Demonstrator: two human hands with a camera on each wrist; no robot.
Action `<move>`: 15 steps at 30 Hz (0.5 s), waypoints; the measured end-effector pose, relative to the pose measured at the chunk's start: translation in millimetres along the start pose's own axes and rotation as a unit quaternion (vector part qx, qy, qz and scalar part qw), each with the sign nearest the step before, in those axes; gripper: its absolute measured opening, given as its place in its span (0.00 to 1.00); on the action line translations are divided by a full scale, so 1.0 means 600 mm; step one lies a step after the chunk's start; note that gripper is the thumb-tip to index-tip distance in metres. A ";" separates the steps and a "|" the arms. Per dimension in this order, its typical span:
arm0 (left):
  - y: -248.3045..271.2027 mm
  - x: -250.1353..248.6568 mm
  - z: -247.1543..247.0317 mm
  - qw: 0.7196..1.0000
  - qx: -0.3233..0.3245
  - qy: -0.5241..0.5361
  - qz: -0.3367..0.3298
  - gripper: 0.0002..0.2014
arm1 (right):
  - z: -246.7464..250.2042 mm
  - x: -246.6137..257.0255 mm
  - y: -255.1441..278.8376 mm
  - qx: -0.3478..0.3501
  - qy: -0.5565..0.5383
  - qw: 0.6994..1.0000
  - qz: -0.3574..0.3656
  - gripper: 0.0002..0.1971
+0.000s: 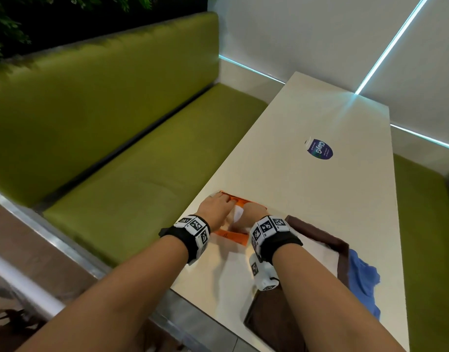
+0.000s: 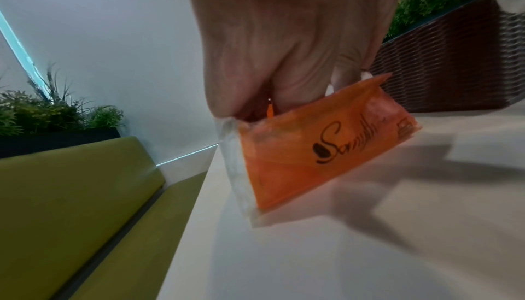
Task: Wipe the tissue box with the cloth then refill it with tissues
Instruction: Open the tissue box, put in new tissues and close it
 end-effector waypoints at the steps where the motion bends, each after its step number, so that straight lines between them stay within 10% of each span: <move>1: -0.001 0.001 0.001 1.000 0.002 0.009 0.003 0.29 | -0.001 -0.003 0.003 0.006 -0.018 1.000 -0.004 0.18; 8: -0.002 0.020 0.032 0.993 0.015 0.109 0.046 0.18 | 0.004 -0.030 0.025 -0.018 -0.264 0.964 0.024 0.16; 15: -0.005 0.034 0.082 0.993 0.046 0.090 0.068 0.20 | 0.018 -0.065 0.063 -0.084 -0.579 0.811 0.033 0.24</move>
Point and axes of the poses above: each hand's wrist, its own y-axis away from the middle knuckle, its own z-axis out of the back of the hand, x = y × z, the point moved 9 cm from there along -y, towards the middle knuckle, and after that the axes turned 1 degree about x, right-handed, at the moved point
